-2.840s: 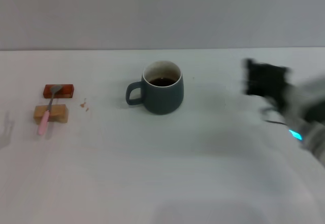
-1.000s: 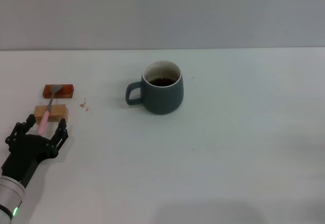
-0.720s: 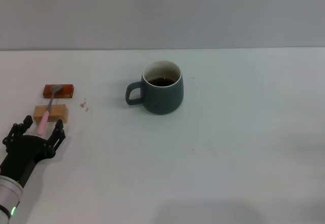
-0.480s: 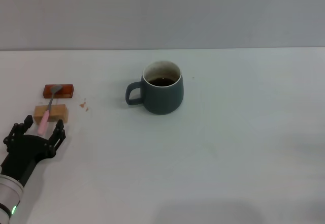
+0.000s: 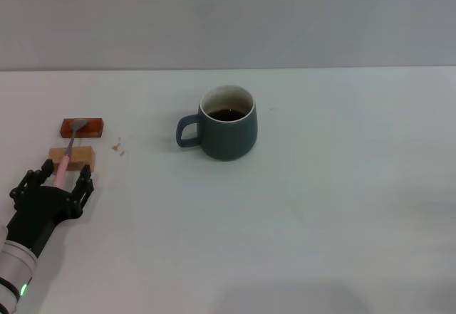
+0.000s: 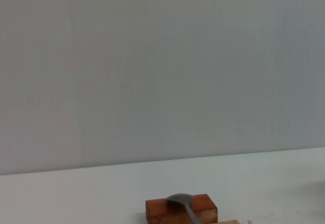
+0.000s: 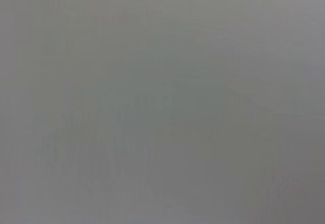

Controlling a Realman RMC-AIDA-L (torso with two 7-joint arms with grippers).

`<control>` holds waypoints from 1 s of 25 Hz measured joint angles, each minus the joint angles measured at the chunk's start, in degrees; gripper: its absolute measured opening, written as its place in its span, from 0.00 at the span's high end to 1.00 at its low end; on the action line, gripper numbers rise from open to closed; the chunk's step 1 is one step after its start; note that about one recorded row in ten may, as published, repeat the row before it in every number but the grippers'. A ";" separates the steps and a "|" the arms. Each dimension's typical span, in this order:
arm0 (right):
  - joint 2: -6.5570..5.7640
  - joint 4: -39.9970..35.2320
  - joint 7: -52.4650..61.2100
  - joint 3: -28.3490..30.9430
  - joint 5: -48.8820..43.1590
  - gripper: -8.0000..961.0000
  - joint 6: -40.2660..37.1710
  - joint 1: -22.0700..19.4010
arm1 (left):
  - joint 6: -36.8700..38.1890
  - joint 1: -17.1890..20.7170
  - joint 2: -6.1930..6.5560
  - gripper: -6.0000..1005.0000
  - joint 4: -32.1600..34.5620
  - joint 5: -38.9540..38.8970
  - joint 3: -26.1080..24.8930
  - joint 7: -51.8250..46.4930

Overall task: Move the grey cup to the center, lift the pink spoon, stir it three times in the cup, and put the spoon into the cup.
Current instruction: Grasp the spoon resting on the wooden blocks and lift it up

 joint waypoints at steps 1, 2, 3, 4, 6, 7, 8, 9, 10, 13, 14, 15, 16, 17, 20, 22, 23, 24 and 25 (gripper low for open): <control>-0.01 0.00 0.00 0.00 0.00 0.99 0.00 -0.05 | 0.00 0.00 0.00 0.37 -0.01 0.00 0.00 0.00; -0.01 0.00 0.00 0.00 0.00 0.99 0.00 -0.10 | -0.01 0.01 0.00 0.37 -0.03 0.00 0.00 0.00; -0.01 0.00 0.00 0.00 0.00 0.99 0.00 -0.14 | -0.01 0.03 0.00 0.37 -0.03 0.00 0.00 0.00; 0.00 0.00 0.00 0.00 0.00 0.99 0.00 -0.19 | -0.01 0.05 0.00 0.37 -0.04 0.00 0.00 0.00; -0.01 0.00 0.00 0.00 0.00 0.99 0.00 -0.27 | -0.05 0.06 0.00 0.37 -0.03 0.00 -0.01 0.00; -0.01 0.00 0.00 0.00 0.00 0.99 0.00 -0.29 | -0.08 0.06 0.00 0.37 -0.03 0.00 -0.05 0.00; -0.01 0.00 0.00 0.00 -0.01 0.99 0.00 -0.30 | -0.11 0.07 -0.02 0.38 -0.03 0.00 -0.20 0.00; -0.01 0.00 0.00 0.00 -0.03 0.99 0.00 -0.31 | -0.15 0.07 -0.04 0.40 -0.03 -0.01 -0.36 0.00; -0.01 0.00 0.00 0.00 -0.05 0.99 0.00 -0.31 | -0.21 0.08 -0.05 0.41 -0.03 -0.02 -0.51 0.00; -0.01 0.00 0.00 0.00 -0.08 0.99 0.00 -0.36 | -0.44 0.09 -0.10 0.45 -0.13 -0.06 -0.77 0.00; -0.01 0.00 0.00 0.00 -0.08 0.99 0.00 -0.36 | -0.46 0.13 -0.08 0.46 -0.27 -0.07 -0.78 0.00; -0.01 0.00 0.00 0.00 -0.08 0.99 0.00 -0.39 | -0.48 0.17 -0.06 0.48 -0.35 -0.08 -0.80 0.00; -0.01 0.00 0.00 0.00 -0.09 0.99 0.00 -0.41 | -0.54 0.17 -0.05 0.49 -0.35 -0.09 -0.82 0.00; 0.00 0.00 0.00 0.00 -0.11 0.99 0.00 -0.41 | -0.62 0.13 -0.05 0.51 -0.28 -0.10 -0.84 0.00; 0.00 0.00 0.00 0.00 -0.17 0.99 0.00 -0.41 | -0.81 0.08 -0.03 0.55 -0.15 -0.10 -0.86 0.00; -0.01 0.00 -0.01 0.00 -0.18 0.99 0.00 -0.40 | -0.81 0.07 -0.02 0.57 -0.16 -0.10 -0.88 0.00; 0.00 0.00 0.00 0.00 -0.18 0.99 0.00 -0.40 | -0.81 0.05 -0.01 0.58 -0.15 -0.10 -1.00 0.00; 0.00 0.00 0.00 0.00 -0.18 0.99 0.00 -0.40 | -0.81 0.05 -0.01 0.59 -0.15 -0.10 -1.00 0.00; 0.00 0.00 -0.01 0.00 -0.20 0.99 0.00 -0.40 | -0.82 0.06 0.00 0.59 -0.11 -0.10 -1.07 0.00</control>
